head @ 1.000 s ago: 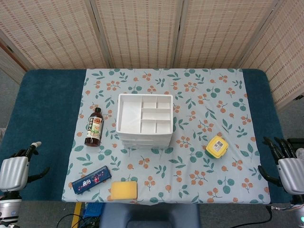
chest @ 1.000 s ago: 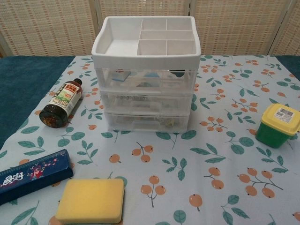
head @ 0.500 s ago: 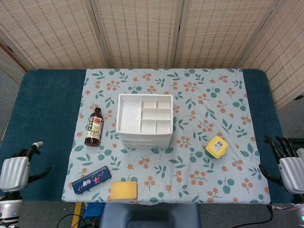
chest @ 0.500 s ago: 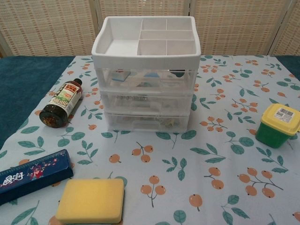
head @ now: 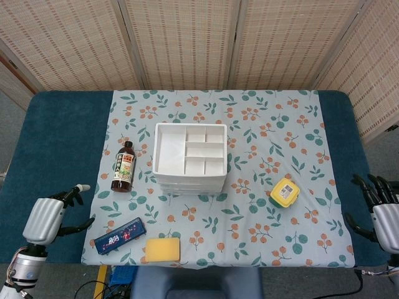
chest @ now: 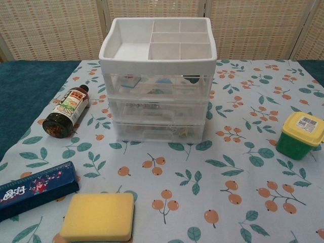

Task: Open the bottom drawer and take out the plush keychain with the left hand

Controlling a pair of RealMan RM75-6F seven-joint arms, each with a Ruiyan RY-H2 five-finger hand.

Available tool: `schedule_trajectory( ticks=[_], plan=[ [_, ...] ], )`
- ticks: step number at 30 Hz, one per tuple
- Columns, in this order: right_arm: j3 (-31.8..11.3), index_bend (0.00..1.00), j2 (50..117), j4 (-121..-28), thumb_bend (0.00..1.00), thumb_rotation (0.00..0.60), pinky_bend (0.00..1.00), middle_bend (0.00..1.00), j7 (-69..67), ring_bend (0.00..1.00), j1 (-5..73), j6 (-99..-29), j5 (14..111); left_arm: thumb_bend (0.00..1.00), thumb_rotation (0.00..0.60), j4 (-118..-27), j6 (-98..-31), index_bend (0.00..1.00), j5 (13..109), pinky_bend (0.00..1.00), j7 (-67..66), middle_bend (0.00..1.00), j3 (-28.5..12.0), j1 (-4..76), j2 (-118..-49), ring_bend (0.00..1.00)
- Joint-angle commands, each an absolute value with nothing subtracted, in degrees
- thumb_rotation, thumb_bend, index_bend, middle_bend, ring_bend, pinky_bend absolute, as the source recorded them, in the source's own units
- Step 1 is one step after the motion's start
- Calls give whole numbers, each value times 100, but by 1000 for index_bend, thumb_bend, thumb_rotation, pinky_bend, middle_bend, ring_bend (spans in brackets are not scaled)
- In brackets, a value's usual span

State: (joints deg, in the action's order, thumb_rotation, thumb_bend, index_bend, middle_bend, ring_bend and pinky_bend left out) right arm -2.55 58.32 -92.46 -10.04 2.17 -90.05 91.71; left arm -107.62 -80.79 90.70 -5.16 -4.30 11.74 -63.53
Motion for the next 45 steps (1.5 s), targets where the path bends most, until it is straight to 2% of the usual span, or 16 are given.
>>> schedule_trajectory(
  ticks=[1,4,10,16,23,27,32,38,45],
  plan=[
    [-256,14,5829,-9245,340,600,50,188,-1011,96,217,-9006,9167,148,600,-11001,-7678,329,9231,751,-264,617,-283,1406,-6272,627],
    [-260,14,5821,-9241,340,600,50,188,-1018,96,218,-9007,9163,149,600,-11151,-7347,368,9313,813,-147,662,-198,1588,-6311,659],
    [-266,13,5790,-9238,340,600,50,188,-1039,96,200,-9038,9153,148,600,-11305,-6813,404,9319,915,112,691,-151,1943,-6674,687],
    [-262,14,5787,-9217,340,600,50,188,-1059,96,192,-9019,9116,148,600,-11157,-6303,355,9122,994,725,761,-213,2339,-7290,798],
    [-272,14,5780,-9199,340,600,50,188,-1073,96,210,-8977,9090,157,600,-11066,-5746,300,8554,1000,1337,883,-306,2696,-8012,949],
    [-279,14,5775,-9205,339,600,50,188,-1067,96,224,-8955,9082,222,600,-10940,-5579,222,8216,1000,1375,919,-372,2819,-8431,997],
    [-282,14,5764,-9225,340,600,50,188,-1051,96,230,-8936,9068,290,600,-10704,-5536,141,7571,1000,1378,945,-538,2875,-9019,1000],
    [-282,14,5759,-9273,341,600,50,188,-1005,96,230,-8925,9055,330,600,-10691,-5386,136,6499,1000,1484,967,-754,2903,-9446,1000],
    [-285,14,5770,-9309,341,600,50,188,-957,97,256,-8886,9057,336,600,-10426,-5445,138,5788,1000,1220,970,-877,2980,-9925,1000]
  ],
)
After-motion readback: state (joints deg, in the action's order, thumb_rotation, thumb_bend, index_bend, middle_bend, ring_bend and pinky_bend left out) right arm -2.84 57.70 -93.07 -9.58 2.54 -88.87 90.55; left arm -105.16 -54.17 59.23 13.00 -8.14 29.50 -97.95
